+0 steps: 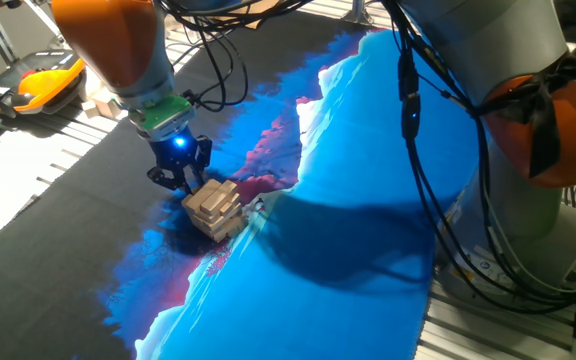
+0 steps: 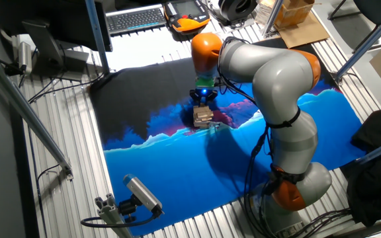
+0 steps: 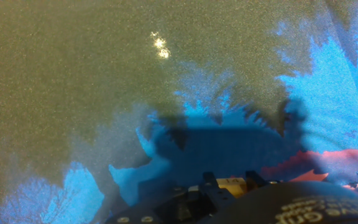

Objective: Play Jenga

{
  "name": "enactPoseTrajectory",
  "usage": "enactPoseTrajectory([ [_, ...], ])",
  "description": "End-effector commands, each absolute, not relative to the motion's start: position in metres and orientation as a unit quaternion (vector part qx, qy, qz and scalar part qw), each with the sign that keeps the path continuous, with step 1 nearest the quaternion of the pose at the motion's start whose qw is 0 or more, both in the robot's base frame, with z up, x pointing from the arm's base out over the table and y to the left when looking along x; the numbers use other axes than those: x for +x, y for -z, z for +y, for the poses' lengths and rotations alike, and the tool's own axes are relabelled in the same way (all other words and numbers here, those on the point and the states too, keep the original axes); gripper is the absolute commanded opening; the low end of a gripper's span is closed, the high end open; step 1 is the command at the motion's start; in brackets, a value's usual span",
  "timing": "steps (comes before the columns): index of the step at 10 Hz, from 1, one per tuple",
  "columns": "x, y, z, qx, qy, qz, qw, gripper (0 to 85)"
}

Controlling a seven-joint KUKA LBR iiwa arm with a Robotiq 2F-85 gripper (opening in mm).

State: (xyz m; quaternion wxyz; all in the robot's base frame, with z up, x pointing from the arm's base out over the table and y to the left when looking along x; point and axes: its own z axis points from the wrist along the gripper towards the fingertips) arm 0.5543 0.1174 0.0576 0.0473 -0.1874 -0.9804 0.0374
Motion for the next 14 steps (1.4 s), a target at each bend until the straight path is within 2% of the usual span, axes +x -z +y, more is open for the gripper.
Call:
enactPoseTrajectory([
  [1, 0.5543, -0.0579, 0.1179, -0.187, -0.037, -0.98, 0.047, 17.0],
  [8, 0.5543, -0.0576, 0.118, -0.189, -0.035, -0.98, 0.048, 17.0],
  [9, 0.5542, -0.0576, 0.1181, -0.191, -0.035, -0.98, 0.051, 34.0],
  [14, 0.5548, -0.0574, 0.1179, -0.176, -0.031, -0.982, 0.052, 34.0],
])
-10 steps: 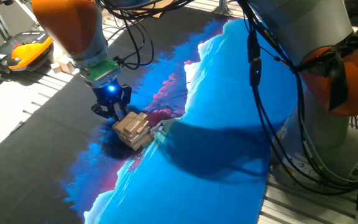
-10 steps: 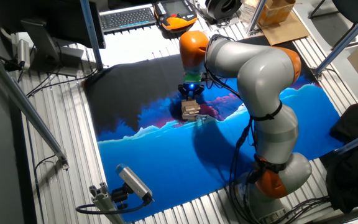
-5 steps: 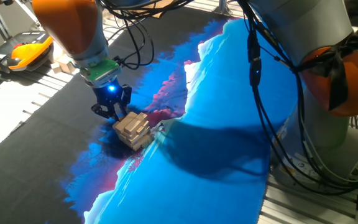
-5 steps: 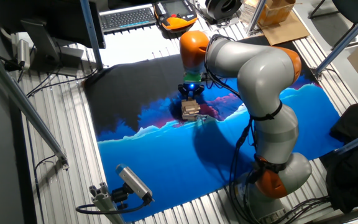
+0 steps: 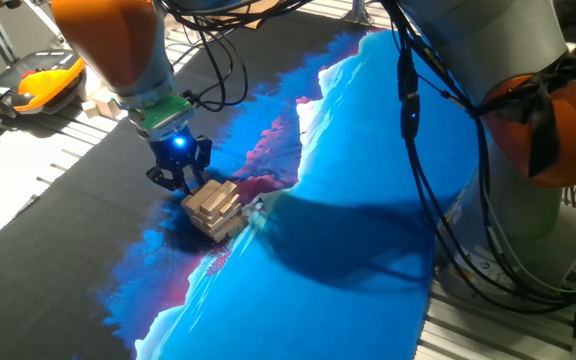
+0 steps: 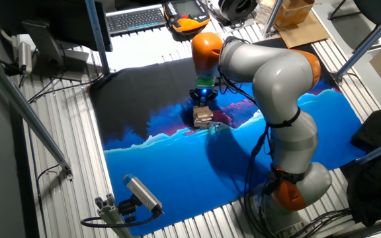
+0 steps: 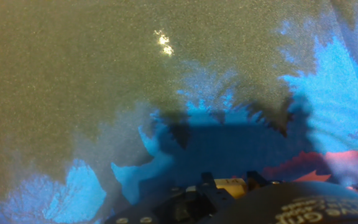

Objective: Play Jenga

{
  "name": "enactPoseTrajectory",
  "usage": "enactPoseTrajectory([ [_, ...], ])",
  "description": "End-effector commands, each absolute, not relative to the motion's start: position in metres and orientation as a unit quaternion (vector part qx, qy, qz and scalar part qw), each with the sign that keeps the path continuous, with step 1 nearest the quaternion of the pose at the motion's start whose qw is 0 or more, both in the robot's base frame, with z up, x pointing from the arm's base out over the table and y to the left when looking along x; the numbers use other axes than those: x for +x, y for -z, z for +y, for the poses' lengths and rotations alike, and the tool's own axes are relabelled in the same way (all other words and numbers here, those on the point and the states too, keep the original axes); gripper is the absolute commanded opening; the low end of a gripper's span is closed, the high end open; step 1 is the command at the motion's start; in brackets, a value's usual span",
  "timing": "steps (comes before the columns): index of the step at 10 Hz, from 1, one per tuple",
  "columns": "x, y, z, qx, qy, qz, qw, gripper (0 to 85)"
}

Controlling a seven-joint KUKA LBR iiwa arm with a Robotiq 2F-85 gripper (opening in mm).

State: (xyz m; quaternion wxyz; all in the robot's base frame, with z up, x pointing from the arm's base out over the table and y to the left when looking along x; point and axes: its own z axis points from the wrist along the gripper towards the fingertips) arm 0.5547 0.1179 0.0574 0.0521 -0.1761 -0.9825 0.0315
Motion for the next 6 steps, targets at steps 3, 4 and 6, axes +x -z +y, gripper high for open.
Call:
enactPoseTrajectory([
  [3, 0.5548, -0.0575, 0.1184, -0.168, -0.032, -0.984, 0.053, 34.0],
  [4, 0.555, -0.0572, 0.1183, -0.167, -0.031, -0.984, 0.052, 34.0],
  [6, 0.5547, -0.0577, 0.1184, -0.166, -0.032, -0.984, 0.051, 34.0],
])
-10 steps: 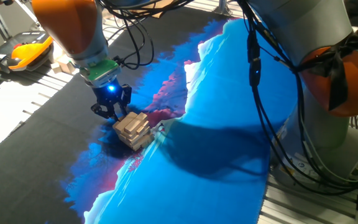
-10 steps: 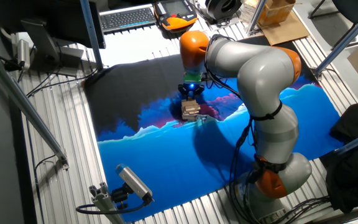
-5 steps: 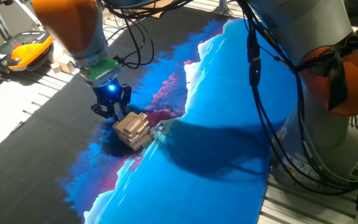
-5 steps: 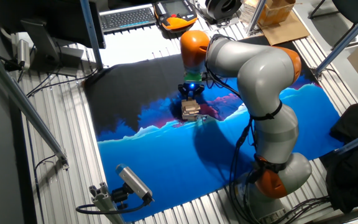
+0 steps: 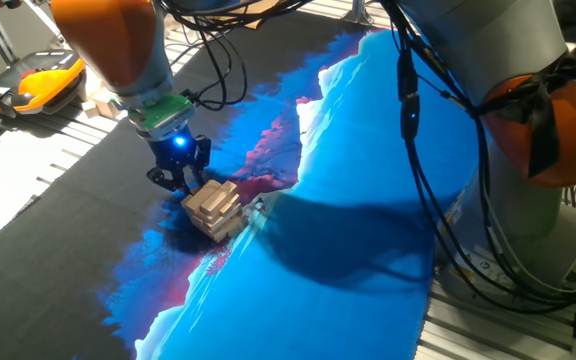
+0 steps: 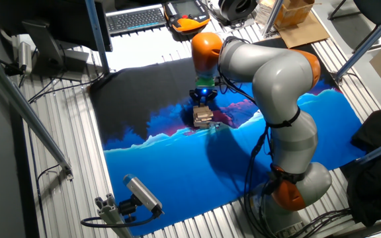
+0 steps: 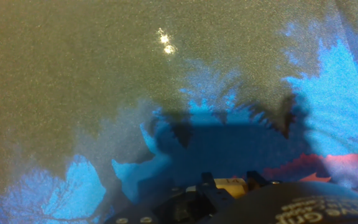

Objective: Play Jenga

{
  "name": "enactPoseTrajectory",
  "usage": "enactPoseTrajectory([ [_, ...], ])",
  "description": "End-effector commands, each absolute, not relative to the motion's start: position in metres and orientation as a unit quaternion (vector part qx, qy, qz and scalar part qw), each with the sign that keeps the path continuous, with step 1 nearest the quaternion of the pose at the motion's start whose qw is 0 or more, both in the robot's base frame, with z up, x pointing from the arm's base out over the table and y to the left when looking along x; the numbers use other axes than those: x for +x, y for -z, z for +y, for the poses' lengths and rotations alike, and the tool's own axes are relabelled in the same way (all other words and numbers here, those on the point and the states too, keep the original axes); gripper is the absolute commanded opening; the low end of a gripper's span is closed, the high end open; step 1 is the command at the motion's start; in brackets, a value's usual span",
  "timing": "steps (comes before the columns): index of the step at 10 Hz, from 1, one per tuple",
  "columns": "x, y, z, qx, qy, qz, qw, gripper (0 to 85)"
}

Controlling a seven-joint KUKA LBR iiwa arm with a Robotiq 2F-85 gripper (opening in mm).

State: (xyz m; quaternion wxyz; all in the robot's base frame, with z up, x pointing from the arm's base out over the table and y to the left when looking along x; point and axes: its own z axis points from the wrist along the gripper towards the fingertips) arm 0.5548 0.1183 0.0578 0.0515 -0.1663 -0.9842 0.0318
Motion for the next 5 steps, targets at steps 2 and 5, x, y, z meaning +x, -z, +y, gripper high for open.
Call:
enactPoseTrajectory([
  [2, 0.5548, -0.0577, 0.1178, -0.168, -0.031, -0.984, 0.051, 34.0],
  [5, 0.5552, -0.0577, 0.1168, -0.168, -0.031, -0.984, 0.054, 34.0],
])
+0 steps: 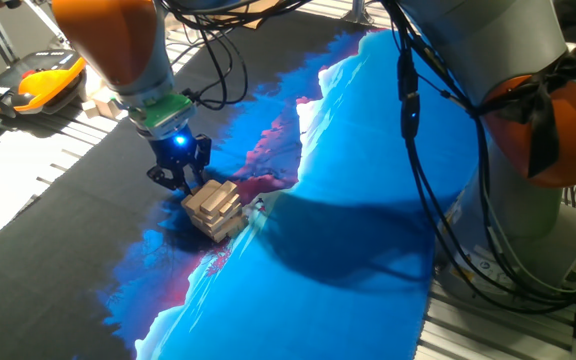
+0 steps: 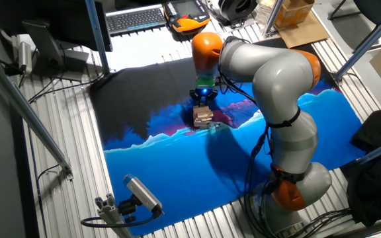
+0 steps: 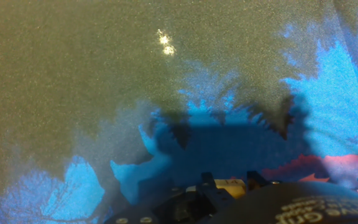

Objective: Play Jenga

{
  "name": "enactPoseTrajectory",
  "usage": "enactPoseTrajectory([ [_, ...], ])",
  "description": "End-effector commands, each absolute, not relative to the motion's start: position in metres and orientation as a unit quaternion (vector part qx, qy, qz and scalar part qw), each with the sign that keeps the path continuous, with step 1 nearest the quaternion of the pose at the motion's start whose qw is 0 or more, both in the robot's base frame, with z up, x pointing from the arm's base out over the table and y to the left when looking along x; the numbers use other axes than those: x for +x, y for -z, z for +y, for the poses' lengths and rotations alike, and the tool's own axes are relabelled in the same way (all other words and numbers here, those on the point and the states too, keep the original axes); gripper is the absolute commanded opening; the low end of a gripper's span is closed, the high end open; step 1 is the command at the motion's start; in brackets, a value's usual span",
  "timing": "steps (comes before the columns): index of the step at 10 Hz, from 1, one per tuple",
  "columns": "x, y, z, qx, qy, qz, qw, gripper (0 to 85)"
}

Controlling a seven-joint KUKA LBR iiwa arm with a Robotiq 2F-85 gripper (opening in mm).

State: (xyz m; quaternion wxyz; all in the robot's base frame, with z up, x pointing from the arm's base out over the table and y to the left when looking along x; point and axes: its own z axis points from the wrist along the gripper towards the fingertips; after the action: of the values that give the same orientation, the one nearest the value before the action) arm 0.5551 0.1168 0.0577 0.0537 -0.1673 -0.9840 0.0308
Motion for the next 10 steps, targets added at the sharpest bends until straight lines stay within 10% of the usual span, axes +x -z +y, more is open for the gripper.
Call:
enactPoseTrajectory([
  [1, 0.555, -0.0576, 0.117, -0.167, -0.031, -0.984, 0.055, 34.0],
  [10, 0.5541, -0.0576, 0.1179, -0.163, -0.026, -0.984, 0.06, 34.0],
])
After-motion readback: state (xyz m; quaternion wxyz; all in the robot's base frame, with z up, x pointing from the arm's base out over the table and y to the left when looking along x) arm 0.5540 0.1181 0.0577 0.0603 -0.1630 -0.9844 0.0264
